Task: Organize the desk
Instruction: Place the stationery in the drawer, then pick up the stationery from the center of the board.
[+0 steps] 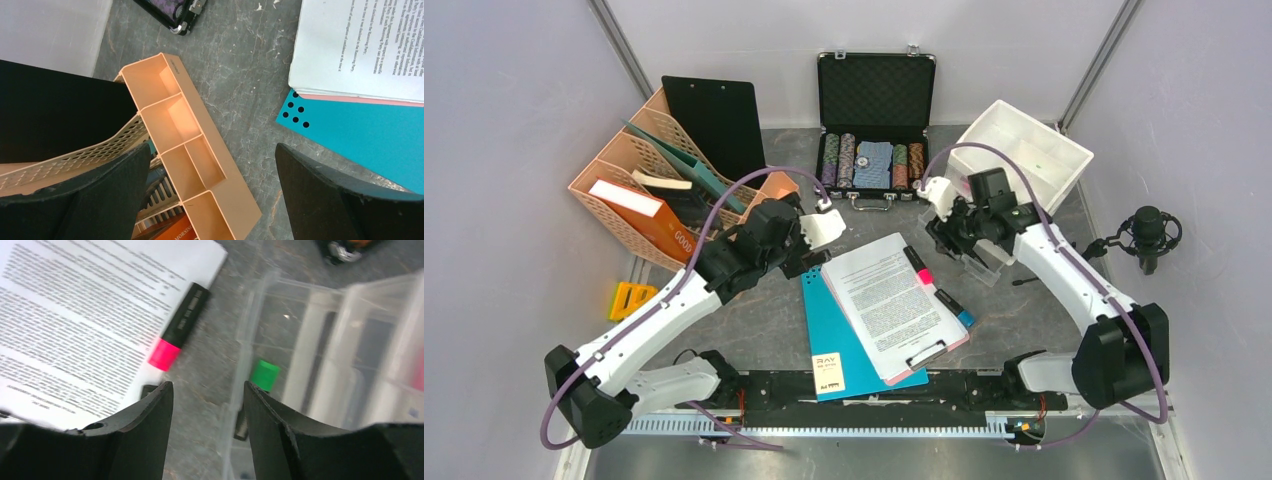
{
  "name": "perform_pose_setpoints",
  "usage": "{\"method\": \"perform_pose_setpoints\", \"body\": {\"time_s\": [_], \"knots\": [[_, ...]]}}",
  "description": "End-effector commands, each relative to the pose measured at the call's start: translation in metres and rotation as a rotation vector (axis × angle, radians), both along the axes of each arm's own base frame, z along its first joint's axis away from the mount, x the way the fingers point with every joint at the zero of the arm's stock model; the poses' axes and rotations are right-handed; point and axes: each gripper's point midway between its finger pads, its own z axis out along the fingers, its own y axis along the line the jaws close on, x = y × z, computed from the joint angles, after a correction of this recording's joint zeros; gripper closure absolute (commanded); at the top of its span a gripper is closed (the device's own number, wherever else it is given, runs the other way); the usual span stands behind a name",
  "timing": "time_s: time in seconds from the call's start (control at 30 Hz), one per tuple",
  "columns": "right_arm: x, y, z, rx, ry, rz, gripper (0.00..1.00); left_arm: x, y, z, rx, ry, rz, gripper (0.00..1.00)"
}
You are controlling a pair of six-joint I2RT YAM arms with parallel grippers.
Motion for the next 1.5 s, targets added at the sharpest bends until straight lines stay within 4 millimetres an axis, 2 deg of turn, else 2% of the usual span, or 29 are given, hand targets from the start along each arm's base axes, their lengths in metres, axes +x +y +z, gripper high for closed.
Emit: {"method": "perform_pose_setpoints", "body": {"time_s": [0.0, 0.1, 0.2, 0.6, 1.0, 1.07, 1.2, 1.37, 1.47], "knots": [[-0.013, 0.036, -0.002, 0.101, 0.0, 0.072, 0.41, 0.002, 0.003, 0.0, -0.037, -0.037, 0.03, 0.0], [-0.018, 0.049, -0.012, 0.092, 0.003, 0.097, 0.42, 0.003, 0.008, -0.007, -0.008, -0.043, 0.039, 0.0], [-0.018, 0.053, -0.029, 0.055, 0.025, 0.098, 0.43, 0.004, 0.01, -0.01, 0.003, -0.036, 0.05, 0.0], [-0.015, 0.051, -0.088, -0.034, 0.1, 0.077, 0.42, 0.007, 0.01, -0.012, 0.011, -0.022, 0.057, 0.0], [-0.017, 0.052, -0.124, -0.066, 0.185, 0.079, 0.44, 0.002, 0.013, -0.012, 0.006, -0.028, 0.048, 0.0], [-0.019, 0.053, -0.127, -0.062, 0.201, 0.089, 0.47, 0.002, 0.013, -0.011, 0.007, -0.031, 0.048, 0.0], [-0.019, 0.054, -0.124, -0.066, 0.206, 0.099, 0.64, 0.003, 0.013, -0.01, 0.002, -0.036, 0.047, 0.0], [-0.014, 0.056, -0.099, -0.058, 0.179, 0.111, 0.86, 0.002, 0.013, -0.009, -0.006, -0.04, 0.045, 0.0], [-0.012, 0.058, -0.076, -0.042, 0.145, 0.12, 0.91, 0.0, 0.014, -0.008, -0.009, -0.045, 0.044, 0.0]]}}
